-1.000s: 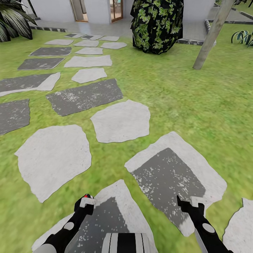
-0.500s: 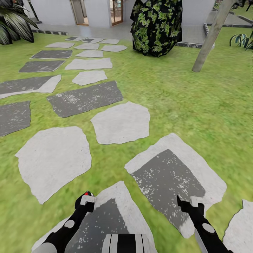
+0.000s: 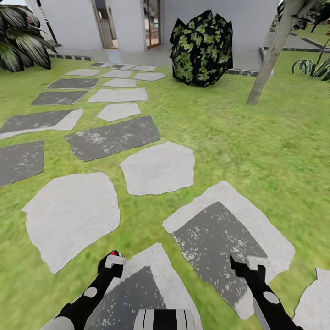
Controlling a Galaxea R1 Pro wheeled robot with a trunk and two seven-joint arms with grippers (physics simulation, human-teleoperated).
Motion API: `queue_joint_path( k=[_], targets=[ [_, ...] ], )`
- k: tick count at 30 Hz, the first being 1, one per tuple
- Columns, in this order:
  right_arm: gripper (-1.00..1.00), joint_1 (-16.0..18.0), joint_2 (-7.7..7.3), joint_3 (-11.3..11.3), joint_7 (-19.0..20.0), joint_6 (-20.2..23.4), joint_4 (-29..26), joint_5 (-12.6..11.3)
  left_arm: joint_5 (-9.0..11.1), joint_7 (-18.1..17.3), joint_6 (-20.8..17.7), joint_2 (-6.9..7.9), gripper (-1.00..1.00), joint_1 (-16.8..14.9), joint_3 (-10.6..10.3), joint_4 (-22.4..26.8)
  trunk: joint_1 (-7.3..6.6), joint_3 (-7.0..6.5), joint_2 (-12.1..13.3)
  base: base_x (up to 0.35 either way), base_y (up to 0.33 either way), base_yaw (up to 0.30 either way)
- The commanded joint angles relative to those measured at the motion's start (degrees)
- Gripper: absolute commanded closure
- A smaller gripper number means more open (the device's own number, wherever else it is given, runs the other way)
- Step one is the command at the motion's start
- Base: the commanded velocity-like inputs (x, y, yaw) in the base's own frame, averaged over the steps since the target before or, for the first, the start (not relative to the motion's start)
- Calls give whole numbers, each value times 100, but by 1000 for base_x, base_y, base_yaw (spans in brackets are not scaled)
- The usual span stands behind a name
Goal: Pick up the pesticide atomizer in the garden and spray insectifuge to fully cover both potted plants in the garden.
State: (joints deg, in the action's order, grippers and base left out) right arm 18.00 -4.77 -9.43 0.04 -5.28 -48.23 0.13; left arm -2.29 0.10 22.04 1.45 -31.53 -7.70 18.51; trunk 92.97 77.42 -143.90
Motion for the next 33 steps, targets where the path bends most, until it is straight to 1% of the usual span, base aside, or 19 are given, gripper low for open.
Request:
queue_joint_path(
  k=[1, 6, 10, 14, 21, 28, 31, 33],
  targets=[
    [-100, 2, 4, -2, 1, -17, 4, 2, -22, -4, 16, 3, 100, -2, -8, -6, -3, -19, 0, 0, 0, 0],
    [-100, 2, 18, 2, 5, -17, -6, -2, -20, 5, -1, 14, 100, 38, -5, -58, -16, -130, 7, 0, 0, 0],
    [-100, 2, 26, 2, 5, -40, -12, -4, 7, 12, -13, 67, 100, 73, 19, -79, -27, -219, 12, 0, 0, 0],
    [-100, 2, 31, 5, 5, -90, -13, -4, 26, 24, -15, 78, 100, 116, 36, -83, -37, -307, 18, 0, 0, 0],
    [-100, -7, 45, 8, 27, -114, 28, -12, 59, 31, -19, 103, 100, 138, 70, -324, -55, -463, 27, 0, 0, 0],
    [-100, -9, 49, 4, 30, -99, 17, 2, 61, 28, -41, 84, 100, 138, 60, -342, -73, -669, 36, 0, 0, -88],
    [-100, -12, 43, 3, 25, -91, 24, 94, 56, 28, -42, 74, 100, 138, 58, -349, -81, -761, 40, 0, 0, -120],
    [-100, -17, 40, 3, 19, -96, 61, 284, 54, 29, -42, 65, 100, 138, 58, -354, -86, -822, 43, 0, 0, -131]
  ],
)
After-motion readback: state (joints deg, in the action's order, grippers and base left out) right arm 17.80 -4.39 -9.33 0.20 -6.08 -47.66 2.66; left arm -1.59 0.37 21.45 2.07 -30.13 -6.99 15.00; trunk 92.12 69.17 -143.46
